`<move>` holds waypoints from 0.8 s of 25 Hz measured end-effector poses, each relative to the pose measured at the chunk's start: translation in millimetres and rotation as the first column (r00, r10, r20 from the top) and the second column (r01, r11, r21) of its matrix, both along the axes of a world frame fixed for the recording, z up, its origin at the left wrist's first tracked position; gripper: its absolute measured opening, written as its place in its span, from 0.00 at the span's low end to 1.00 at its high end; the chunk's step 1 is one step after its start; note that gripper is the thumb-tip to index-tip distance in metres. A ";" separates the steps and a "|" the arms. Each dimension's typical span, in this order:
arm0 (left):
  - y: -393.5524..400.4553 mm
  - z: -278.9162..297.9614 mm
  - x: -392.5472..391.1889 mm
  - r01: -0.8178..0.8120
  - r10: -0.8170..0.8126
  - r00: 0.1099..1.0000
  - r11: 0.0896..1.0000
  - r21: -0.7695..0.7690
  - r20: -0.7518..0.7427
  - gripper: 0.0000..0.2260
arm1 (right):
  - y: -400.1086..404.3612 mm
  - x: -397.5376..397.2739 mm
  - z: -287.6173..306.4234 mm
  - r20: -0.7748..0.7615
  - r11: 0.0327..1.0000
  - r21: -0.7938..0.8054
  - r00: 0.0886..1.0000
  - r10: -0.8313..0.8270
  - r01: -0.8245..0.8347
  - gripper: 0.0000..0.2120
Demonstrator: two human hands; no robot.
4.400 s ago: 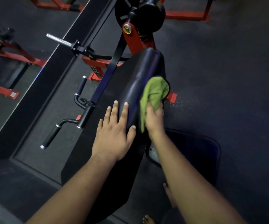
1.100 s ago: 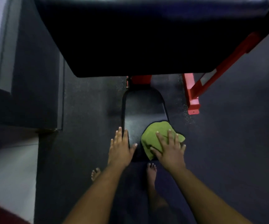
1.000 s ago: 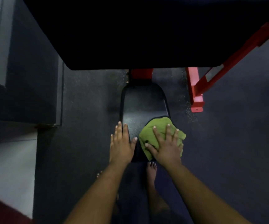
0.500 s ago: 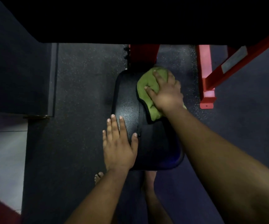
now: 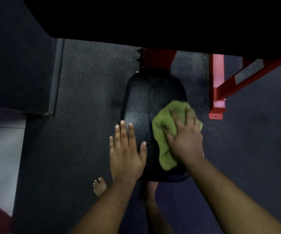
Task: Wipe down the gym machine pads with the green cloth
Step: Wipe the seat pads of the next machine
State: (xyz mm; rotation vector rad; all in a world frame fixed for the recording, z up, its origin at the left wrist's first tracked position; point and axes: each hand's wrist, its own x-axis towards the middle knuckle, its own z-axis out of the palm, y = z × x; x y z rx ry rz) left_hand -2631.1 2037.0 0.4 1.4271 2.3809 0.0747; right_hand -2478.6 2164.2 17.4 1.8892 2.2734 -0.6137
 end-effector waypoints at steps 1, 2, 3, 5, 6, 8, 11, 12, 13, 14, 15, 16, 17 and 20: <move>0.5 -0.4 0.3 -0.002 0.002 1.000 1.000 -0.002 -0.003 0.33 | 28.5 -12.0 -3.7 0.006 1.000 0.014 1.000 0.014 -0.014 0.34; 0.8 -0.8 1.0 -0.001 0.001 1.000 1.000 -0.001 -0.004 0.33 | 56.3 -27.2 -6.1 0.028 0.999 0.022 0.999 0.040 -0.041 0.33; 1.2 -1.3 1.2 0.001 -0.001 1.000 1.000 0.001 -0.002 0.33 | 79.9 -47.0 -6.4 0.068 0.995 0.020 0.993 0.099 -0.100 0.33; 1.3 -2.3 -0.3 0.002 -0.002 1.000 1.000 -0.003 0.007 0.33 | 106.7 -97.2 -7.6 0.136 0.938 0.008 0.929 0.343 -0.348 0.32; 1.1 -2.3 -0.8 0.005 -0.005 1.000 1.000 -0.005 0.012 0.33 | 110.1 -121.4 -7.7 0.151 0.868 0.007 0.859 0.489 -0.496 0.31; 0.4 -2.2 -2.1 0.011 -0.011 1.000 1.000 -0.006 0.020 0.33 | 110.4 -150.8 -3.9 0.132 0.731 0.009 0.726 0.675 -0.682 0.30; -0.2 -1.4 -3.7 0.010 -0.011 0.999 1.000 0.008 0.040 0.33 | 116.2 -117.8 -6.1 0.076 0.717 0.038 0.717 0.692 -0.696 0.32; 0.0 -1.6 -3.4 0.009 -0.010 0.999 1.000 0.008 0.041 0.33 | 117.3 -91.3 -7.8 0.068 0.763 0.045 0.764 0.641 -0.644 0.33; 0.2 -1.9 -2.7 0.010 -0.010 0.999 1.000 0.007 0.043 0.33 | 115.1 -60.3 -8.9 0.057 0.818 0.055 0.820 0.570 -0.573 0.34; 0.0 -2.5 -2.4 0.008 -0.008 0.999 1.000 0.010 0.047 0.33 | 107.9 -30.2 -8.9 0.028 0.865 0.074 0.868 0.495 -0.496 0.34; -0.1 -2.9 -2.8 0.004 -0.005 0.999 1.000 0.016 0.052 0.33 | 94.8 -3.7 -8.4 -0.020 0.904 0.087 0.907 0.422 -0.419 0.34; 0.0 -3.5 -2.9 -0.001 0.000 0.998 1.000 0.020 0.057 0.33 | 78.5 15.1 -6.2 -0.055 0.925 0.092 0.926 0.374 -0.368 0.34; 0.1 -4.5 -2.7 -0.005 0.004 0.998 1.000 0.021 0.060 0.34 | 66.3 22.8 -5.1 -0.044 0.931 0.096 0.933 0.358 -0.353 0.34; -0.2 -4.5 -2.5 -0.004 0.002 0.997 1.000 0.022 0.071 0.34 | 56.1 -22.0 1.0 0.164 0.921 0.069 0.915 0.369 -0.384 0.34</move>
